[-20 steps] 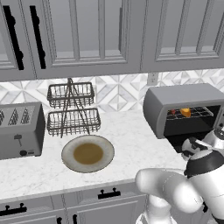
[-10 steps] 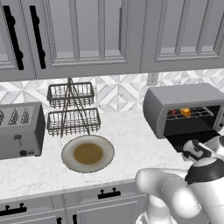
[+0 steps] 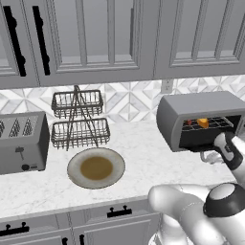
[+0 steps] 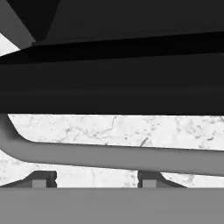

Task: Pick up the kebab skewer and baguette bread, and place them inside the toaster oven. Close the toaster oven door and start by setting the timer.

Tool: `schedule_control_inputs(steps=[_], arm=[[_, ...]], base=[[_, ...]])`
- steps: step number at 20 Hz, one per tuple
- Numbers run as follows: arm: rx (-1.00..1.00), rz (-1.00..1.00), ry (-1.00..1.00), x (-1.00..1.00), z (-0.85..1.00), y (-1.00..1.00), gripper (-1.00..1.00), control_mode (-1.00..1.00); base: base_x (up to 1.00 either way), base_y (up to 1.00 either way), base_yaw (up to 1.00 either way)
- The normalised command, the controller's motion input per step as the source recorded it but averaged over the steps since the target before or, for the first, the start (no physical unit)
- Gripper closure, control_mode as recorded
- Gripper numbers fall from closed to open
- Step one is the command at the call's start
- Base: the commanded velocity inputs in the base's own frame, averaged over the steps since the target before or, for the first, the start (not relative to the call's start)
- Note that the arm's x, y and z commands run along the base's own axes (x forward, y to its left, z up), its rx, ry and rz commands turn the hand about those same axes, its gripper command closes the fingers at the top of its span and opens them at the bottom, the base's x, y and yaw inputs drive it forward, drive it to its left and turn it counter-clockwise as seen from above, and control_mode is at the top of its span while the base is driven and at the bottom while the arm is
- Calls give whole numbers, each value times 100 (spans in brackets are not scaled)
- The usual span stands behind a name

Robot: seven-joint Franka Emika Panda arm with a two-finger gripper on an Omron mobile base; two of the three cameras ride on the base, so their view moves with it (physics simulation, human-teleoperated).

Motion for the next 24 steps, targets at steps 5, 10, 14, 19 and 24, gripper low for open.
schedule_control_inputs(steps=[5, 10, 14, 19, 24], arm=[[0, 0, -6, 64, 78, 19, -100, -100], [0, 0, -6, 37, 16, 16, -100, -100], [0, 0, -6, 31, 0, 13, -100, -100], [0, 0, -5, 47, 0, 9, -100, -100], [0, 0, -6, 45, 0, 7, -100, -100]], base=[[0, 0, 0], [0, 0, 0], [0, 0, 0], [0, 0, 0], [0, 0, 0]])
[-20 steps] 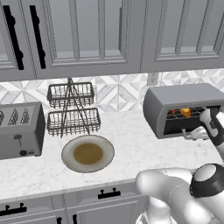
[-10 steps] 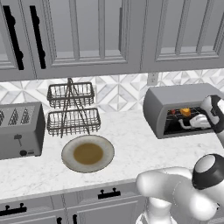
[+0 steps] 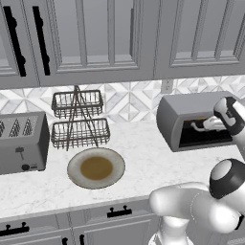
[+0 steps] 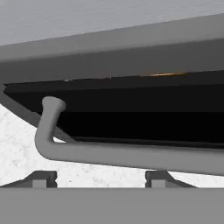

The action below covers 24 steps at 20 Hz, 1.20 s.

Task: Pick up the kebab skewer and baguette bread, and place them inside the toaster oven. Close the toaster oven door and start by setting the timer.

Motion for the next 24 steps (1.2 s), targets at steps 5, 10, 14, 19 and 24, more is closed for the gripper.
schedule_control_inputs(steps=[5, 10, 14, 19, 24], arm=[[0, 0, -6, 17, -4, 12, -100, -100], [0, -1, -5, 13, -8, 8, -100, -100], [0, 0, -3, 0, 2, 0, -100, -100], [0, 0, 0, -10, 39, -5, -100, -100], [0, 0, 0, -39, 49, -55, -100, -100]], base=[[0, 0, 0], [0, 0, 0], [0, 0, 0], [0, 0, 0], [0, 0, 0]])
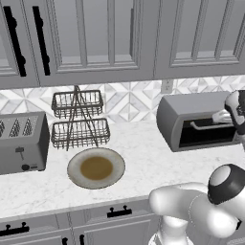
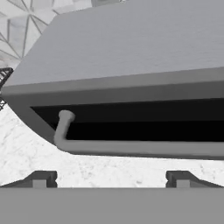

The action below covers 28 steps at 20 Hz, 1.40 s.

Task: Pick up the kebab skewer and baguette bread, and place them inside the toaster oven. Close the toaster oven door and start by setting the timer.

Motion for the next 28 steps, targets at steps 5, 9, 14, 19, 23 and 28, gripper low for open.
schedule_control_inputs(steps=[5, 9, 14, 19, 23, 28], arm=[[2, 0, 0, -63, 5, -75, -100, -100], [13, -2, 0, -48, 0, -47, -100, -100], [22, -10, 1, -18, 5, -34, -100, -100], [34, -32, 19, 2, 0, -6, -100, -100], [37, -36, 23, 1, -4, -1, -100, -100], [40, -19, 13, -35, -36, -14, -100, -100]], base=[[0, 0, 0], [0, 0, 0], [0, 0, 0], [0, 0, 0], [0, 0, 0], [0, 0, 0]])
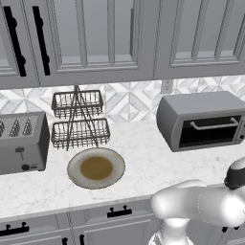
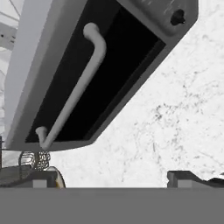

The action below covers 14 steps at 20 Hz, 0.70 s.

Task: Pick up the kebab skewer and baguette bread, and place them inside the toaster oven. Close the toaster oven door and start by setting the timer.

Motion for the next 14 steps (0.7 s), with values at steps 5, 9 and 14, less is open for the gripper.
schedule_control_inputs(steps=[5, 9, 14], arm=[[40, -28, 10, -10, -43, -9, -100, -100], [24, -49, 0, 24, -31, 2, -100, -100], [24, -49, 0, 27, -12, -3, -100, -100]], base=[[0, 0, 0], [0, 0, 0], [0, 0, 0]])
